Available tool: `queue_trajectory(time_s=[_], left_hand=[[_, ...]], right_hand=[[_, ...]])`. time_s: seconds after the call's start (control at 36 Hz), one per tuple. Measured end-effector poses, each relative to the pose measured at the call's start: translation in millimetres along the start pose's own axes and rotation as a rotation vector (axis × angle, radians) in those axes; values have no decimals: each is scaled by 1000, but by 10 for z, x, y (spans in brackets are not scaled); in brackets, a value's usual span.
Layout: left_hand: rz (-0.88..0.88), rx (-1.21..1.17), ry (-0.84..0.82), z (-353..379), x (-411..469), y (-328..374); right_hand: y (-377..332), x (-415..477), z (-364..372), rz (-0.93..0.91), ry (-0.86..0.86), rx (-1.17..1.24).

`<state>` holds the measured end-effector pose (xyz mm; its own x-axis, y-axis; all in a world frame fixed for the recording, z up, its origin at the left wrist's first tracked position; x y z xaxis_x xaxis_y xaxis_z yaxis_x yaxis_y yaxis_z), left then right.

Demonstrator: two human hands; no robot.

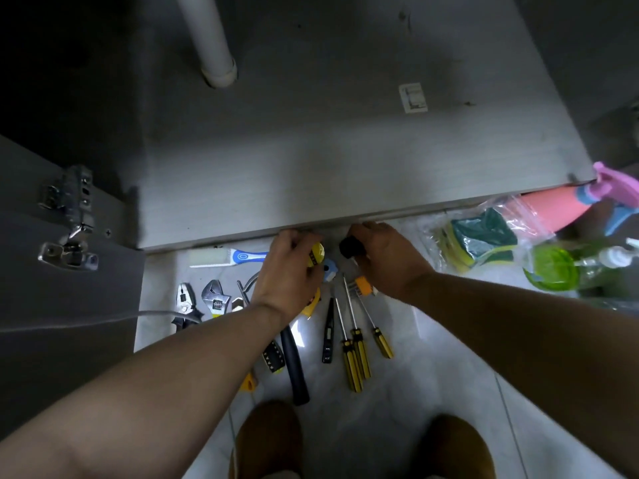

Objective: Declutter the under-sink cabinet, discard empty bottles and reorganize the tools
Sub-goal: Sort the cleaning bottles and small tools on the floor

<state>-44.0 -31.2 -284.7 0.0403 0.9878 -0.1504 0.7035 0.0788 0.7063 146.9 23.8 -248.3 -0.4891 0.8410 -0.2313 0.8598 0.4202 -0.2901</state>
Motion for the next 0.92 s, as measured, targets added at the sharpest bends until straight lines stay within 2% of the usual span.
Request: queue_trajectory(time_s=[0.11,0.22,0.33,0.44,0.58,0.64,0.72,0.81,0.92], left_hand=[[77,-117,-150,-15,-56,227],[217,-131,-451,43,6,784],[266,9,-694,161,148,1441],[227,118,-814,422,300,2005],[256,188,-781,917,321,2354],[244,115,-729,1099,285,2387],[205,-46,-623,1293,224,2333],[127,-169,-560,1383,178,2184],[66,-231,-492,1415,140,1965]], right_hand=[[221,-211,-366,-25,-197,-65],[572,-688,-698,80,-415,-112],[1008,-1352,-666,371,-450,51],[1402,-1920,-301,766,-350,205],[1622,-2208,129,1178,-149,699],[1623,-2155,228,1251,-33,961],[1583,-1970,258,1235,142,1298],[1531,-1778,254,1202,302,1398],[1421,-1674,288,1277,376,1322]])
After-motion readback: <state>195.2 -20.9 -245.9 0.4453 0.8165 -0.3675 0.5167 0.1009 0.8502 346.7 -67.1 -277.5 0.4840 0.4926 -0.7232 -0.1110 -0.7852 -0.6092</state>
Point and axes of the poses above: each hand's wrist, its own x-axis towards the middle knuckle, its own z-axis out of the palm, y = z × x, the point moved 1 cm from there along x, towards the middle knuckle, and after that the axes turned 9 degrees about -x, right-handed, at the moved point
